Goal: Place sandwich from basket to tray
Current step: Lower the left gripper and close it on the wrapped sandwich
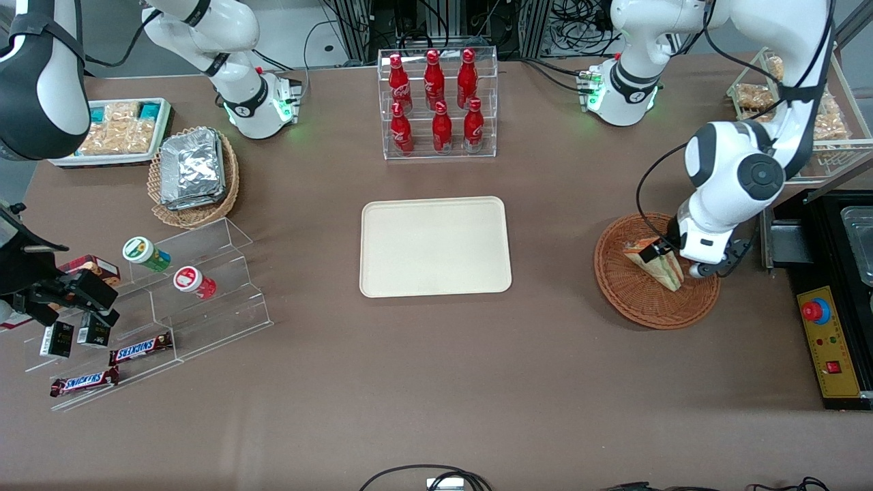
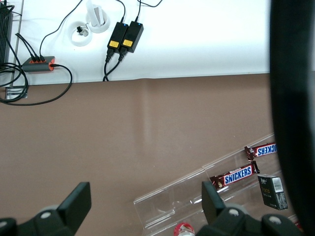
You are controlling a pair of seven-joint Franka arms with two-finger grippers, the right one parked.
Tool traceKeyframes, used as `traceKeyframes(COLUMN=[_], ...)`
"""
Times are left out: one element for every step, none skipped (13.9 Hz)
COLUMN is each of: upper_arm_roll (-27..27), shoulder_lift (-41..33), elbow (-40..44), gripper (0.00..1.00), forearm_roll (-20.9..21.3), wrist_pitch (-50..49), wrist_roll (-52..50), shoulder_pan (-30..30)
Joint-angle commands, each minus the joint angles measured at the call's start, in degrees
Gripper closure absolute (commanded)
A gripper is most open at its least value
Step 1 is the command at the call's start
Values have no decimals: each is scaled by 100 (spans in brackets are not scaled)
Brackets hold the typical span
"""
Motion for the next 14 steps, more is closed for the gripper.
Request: traceKeyframes(upper_arm_roll=[37,46,46,46,55,55,63,72,72,72,72,72,72,72], shoulder_lift=[186,204,247,317,353,353,362,397,423,458,459,424,354,205], elbow=[-87,-157,-175,-175,-175,-175,-175,-175,-166,-166,-158,-158,-149,-114], gripper=[0,0,0,0,7,25,48,73,96,100,100,100,100,100], forearm_roll=[82,99,117,117,117,117,117,117,117,117,117,117,117,126], wrist_pitch=[308,387,449,467,519,528,528,528,528,528,528,502,432,197], wrist_roll=[-200,-200,-200,-200,-218,-218,-209,-209,-200,-183,-174,-148,-130,-121], shoulder_pan=[-71,-71,-63,-63,-54,-36,-19,-10,-10,-10,-10,-10,-19,-19])
